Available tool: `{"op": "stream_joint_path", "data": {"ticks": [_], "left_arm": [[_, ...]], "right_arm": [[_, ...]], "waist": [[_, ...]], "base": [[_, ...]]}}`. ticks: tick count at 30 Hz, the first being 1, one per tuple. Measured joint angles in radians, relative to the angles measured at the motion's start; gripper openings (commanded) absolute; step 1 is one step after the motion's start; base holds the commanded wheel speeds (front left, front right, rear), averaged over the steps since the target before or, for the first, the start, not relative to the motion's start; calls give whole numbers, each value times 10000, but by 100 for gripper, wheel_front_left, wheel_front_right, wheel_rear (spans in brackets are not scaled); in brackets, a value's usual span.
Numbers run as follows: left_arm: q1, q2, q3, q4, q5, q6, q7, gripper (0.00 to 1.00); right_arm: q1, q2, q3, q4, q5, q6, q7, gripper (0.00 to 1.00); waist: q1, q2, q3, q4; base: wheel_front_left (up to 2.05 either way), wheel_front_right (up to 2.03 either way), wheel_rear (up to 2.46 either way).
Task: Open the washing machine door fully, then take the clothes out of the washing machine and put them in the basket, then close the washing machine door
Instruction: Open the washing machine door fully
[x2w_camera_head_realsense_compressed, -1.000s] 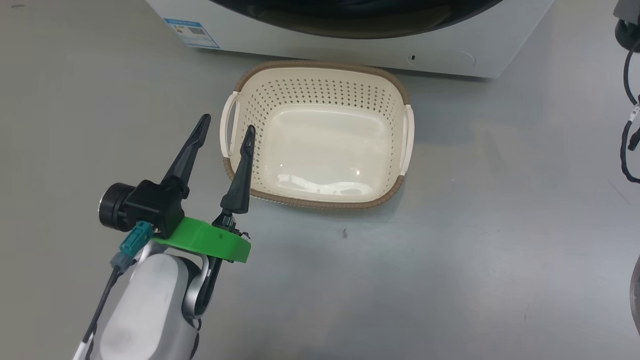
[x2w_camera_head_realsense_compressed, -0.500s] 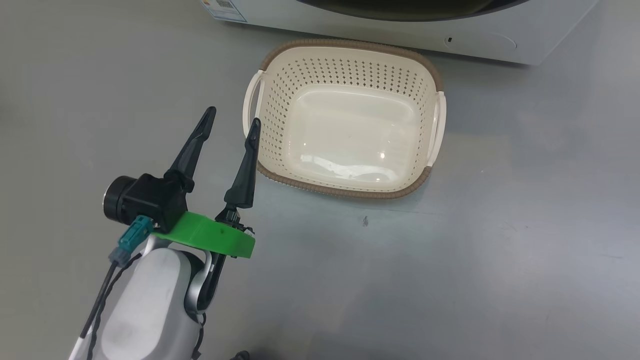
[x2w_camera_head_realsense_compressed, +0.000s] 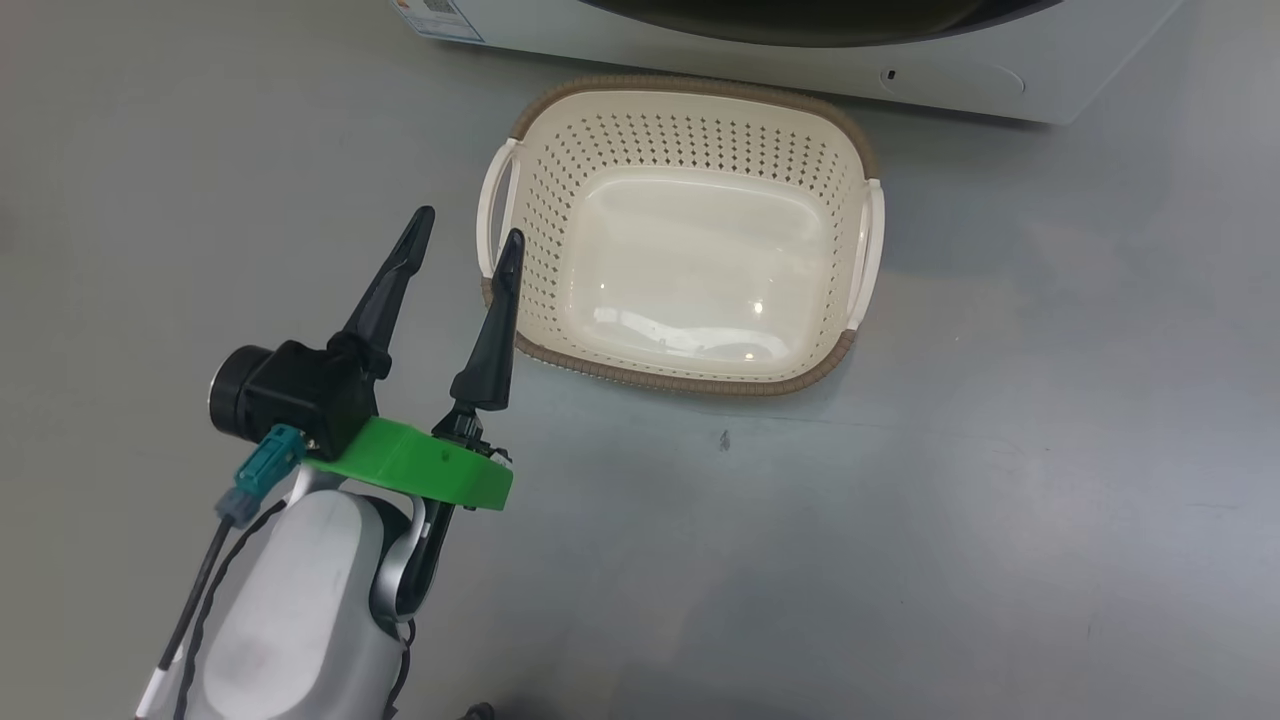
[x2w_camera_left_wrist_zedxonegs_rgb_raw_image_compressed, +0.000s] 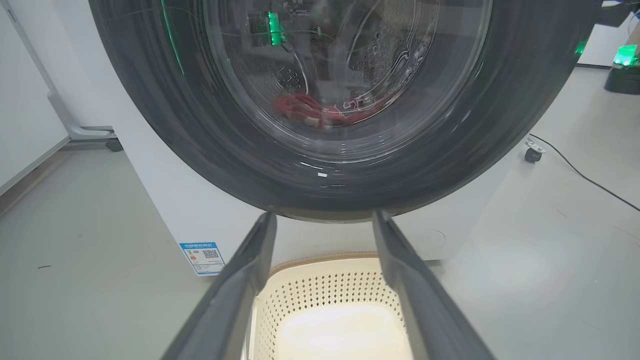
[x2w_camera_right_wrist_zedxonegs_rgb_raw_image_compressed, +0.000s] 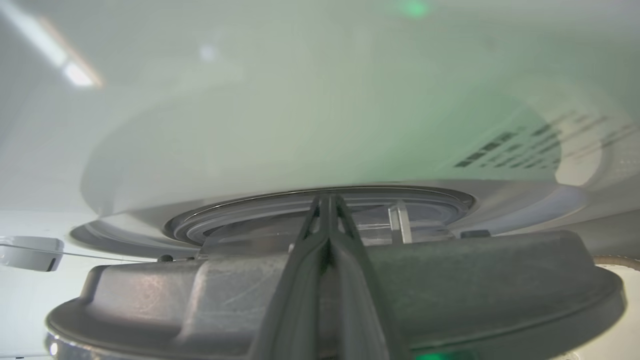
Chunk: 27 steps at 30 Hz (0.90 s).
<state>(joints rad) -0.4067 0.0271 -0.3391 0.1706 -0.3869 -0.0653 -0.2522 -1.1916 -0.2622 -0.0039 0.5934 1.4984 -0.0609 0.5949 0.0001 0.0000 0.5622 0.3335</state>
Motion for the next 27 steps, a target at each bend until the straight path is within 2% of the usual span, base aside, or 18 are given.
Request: {"op": "stream_joint_path", "data": {"ticks": [19, 27], "left_arm": [[-54, -2, 33, 182, 2, 174, 0, 100], [-26, 0, 98, 303, 4, 209, 0, 100]], "right_arm": [[353, 136, 190, 648, 683, 462, 1338, 0], [1010, 489, 435, 867, 859, 725, 1879, 0]], "waist": [[-1, 0, -384, -390], [-1, 0, -716, -595]], "base": [[0, 0, 0], [0, 0, 0]]}}
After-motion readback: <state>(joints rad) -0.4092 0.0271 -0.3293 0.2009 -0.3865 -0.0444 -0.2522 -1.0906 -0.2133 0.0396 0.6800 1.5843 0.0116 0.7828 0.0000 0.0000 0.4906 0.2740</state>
